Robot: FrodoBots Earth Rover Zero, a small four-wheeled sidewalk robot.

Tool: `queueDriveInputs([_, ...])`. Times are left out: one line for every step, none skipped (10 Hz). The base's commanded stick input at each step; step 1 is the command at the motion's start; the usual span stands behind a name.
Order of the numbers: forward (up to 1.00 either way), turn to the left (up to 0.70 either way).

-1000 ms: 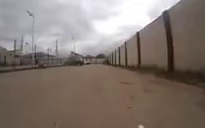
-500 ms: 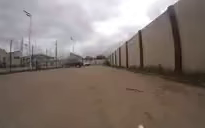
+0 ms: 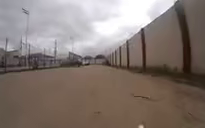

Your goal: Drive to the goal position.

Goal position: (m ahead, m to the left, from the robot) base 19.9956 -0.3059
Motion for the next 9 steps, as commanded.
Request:
queueDriveInputs([1.0,0.0])
queueDriveInputs([1.0,0.0])
queueDriveInputs([1.0,0.0])
queueDriveInputs([1.0,0.0])
queueDriveInputs([1.0,0.0])
queueDriveInputs([1.0,0.0])
queueDriveInputs([1.0,0.0])
queueDriveInputs([1.0,0.0])
queueDriveInputs([1.0,0.0])
